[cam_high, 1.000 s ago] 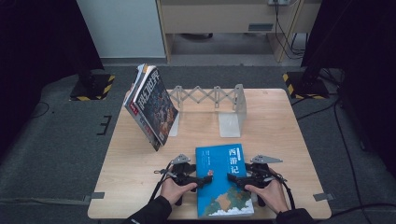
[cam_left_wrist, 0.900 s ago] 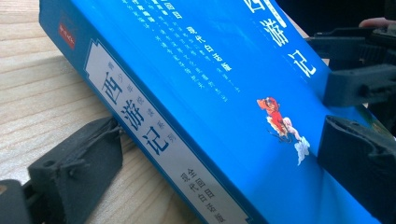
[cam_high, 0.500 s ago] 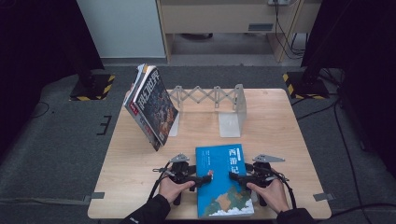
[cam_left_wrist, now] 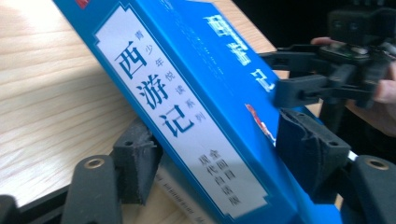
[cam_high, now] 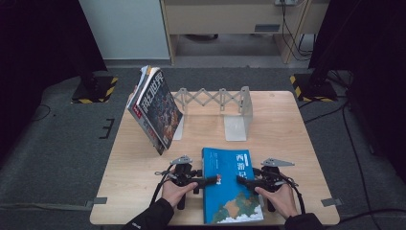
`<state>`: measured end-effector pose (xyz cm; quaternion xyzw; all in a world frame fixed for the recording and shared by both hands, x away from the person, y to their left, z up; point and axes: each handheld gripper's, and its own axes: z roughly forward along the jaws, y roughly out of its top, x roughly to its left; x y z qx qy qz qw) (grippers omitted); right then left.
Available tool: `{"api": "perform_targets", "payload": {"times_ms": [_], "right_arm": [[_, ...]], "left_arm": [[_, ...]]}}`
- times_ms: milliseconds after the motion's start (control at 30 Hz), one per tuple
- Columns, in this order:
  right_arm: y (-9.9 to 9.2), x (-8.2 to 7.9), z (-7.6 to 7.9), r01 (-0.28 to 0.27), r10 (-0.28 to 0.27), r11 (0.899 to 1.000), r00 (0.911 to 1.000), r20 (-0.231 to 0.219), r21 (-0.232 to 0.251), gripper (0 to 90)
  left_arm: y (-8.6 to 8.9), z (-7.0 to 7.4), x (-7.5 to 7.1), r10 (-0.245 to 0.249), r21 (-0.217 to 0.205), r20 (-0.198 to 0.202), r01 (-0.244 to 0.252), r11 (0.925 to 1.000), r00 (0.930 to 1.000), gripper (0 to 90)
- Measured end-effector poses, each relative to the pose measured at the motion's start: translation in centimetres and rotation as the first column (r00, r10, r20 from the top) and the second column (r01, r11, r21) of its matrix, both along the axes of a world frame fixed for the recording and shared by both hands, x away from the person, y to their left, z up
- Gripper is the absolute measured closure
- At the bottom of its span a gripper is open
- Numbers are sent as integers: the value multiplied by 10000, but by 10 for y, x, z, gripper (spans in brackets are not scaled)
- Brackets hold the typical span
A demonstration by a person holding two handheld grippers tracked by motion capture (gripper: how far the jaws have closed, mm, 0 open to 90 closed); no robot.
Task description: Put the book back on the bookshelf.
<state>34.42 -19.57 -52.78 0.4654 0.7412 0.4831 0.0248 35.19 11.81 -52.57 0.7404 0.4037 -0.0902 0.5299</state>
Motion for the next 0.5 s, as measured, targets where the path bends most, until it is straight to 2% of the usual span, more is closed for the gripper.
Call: {"api": "perform_targets", "payload": {"times_ms": [167, 500], "right_arm": [[3, 1, 0, -79, 79, 9998, 10000, -10, 171, 212], [2, 2, 2, -167, 167, 9999, 9999, -13, -4, 229]], "left_arm": [[-6, 1, -2, -351, 39, -94, 351, 9994, 9993, 337], [-8, 1, 0, -84, 4, -466, 85, 10000, 9989, 378]]}}
